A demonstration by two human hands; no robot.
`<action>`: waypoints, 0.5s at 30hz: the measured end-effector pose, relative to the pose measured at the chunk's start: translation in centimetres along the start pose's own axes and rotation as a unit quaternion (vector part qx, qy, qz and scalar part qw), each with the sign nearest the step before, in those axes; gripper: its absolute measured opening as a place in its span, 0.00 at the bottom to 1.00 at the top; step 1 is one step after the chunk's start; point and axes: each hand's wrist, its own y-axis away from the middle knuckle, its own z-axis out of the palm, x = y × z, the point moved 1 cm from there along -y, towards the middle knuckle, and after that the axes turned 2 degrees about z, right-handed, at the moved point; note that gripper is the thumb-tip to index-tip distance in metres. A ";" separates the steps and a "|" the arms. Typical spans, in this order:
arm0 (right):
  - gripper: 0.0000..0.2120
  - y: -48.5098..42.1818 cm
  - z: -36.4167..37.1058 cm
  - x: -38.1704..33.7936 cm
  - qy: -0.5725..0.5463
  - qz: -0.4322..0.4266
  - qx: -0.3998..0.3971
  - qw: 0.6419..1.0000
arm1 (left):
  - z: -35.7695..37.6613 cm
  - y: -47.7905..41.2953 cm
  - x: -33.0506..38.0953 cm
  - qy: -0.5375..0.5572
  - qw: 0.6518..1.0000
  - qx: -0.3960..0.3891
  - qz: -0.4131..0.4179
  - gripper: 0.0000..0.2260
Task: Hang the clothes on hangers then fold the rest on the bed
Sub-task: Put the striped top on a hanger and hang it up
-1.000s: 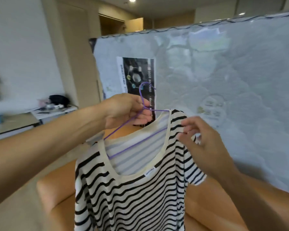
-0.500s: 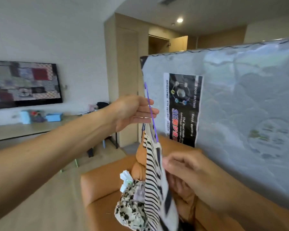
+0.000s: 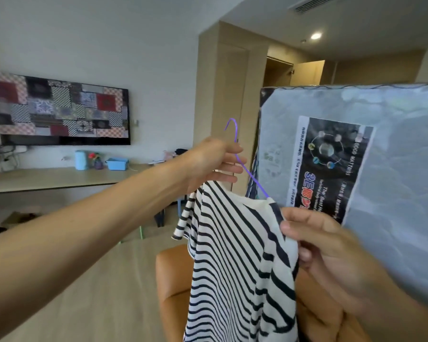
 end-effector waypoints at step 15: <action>0.18 -15.6 16.9 7.9 -0.083 0.029 -0.026 0.996 | -20.3 6.9 -12.4 -0.013 0.992 0.122 -0.015 0.16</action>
